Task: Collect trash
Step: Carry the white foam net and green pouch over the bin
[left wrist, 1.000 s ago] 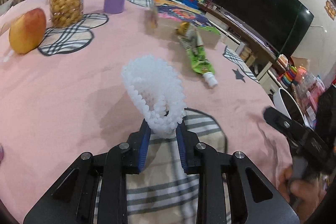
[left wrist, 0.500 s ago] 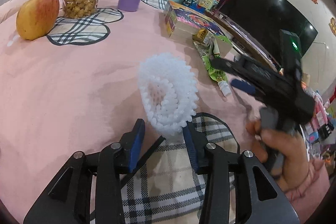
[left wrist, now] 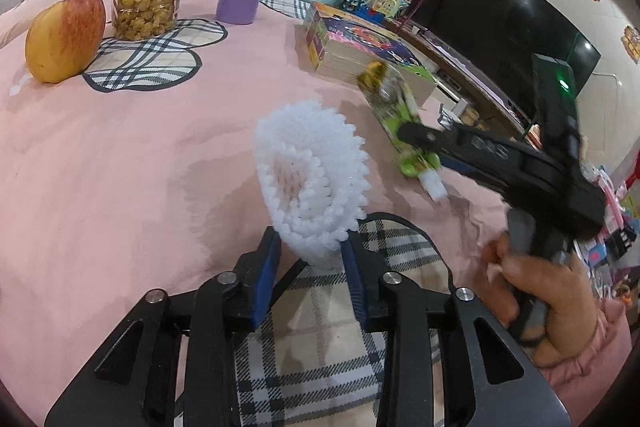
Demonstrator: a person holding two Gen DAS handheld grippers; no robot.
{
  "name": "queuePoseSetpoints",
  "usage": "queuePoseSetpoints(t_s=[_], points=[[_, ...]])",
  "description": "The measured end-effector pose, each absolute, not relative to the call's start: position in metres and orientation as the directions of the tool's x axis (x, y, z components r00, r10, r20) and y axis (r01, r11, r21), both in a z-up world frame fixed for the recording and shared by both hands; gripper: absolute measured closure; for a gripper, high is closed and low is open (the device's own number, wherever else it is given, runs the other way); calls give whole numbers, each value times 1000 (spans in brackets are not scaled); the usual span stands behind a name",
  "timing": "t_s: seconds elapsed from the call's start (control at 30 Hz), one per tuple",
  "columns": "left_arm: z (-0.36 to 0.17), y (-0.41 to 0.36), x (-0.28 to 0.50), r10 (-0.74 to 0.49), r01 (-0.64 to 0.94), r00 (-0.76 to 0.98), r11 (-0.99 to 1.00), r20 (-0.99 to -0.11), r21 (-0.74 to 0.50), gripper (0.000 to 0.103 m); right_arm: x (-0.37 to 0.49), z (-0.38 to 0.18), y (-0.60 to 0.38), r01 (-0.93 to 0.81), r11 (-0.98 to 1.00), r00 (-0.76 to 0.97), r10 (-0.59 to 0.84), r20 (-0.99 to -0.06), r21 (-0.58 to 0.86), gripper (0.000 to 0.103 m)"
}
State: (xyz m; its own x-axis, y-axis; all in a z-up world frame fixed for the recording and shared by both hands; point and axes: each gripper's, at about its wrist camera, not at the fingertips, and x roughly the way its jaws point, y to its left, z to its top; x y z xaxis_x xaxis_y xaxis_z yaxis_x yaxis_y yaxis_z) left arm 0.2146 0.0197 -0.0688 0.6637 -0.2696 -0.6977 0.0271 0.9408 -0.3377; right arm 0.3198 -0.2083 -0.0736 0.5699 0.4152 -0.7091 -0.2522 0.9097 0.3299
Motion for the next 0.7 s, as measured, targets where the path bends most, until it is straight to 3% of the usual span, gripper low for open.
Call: queuePoseSetpoints(t_s=[0.2, 0.7], points=[[-62, 10, 210, -233, 38, 678, 958, -697, -283, 82, 283, -66, -235, -236, 888, 563, 457, -689, 395, 48], [-46, -55, 184, -283, 156, 655, 958, -701, -241, 83, 202, -56, -298, -153, 873, 623, 450, -640, 464, 48]])
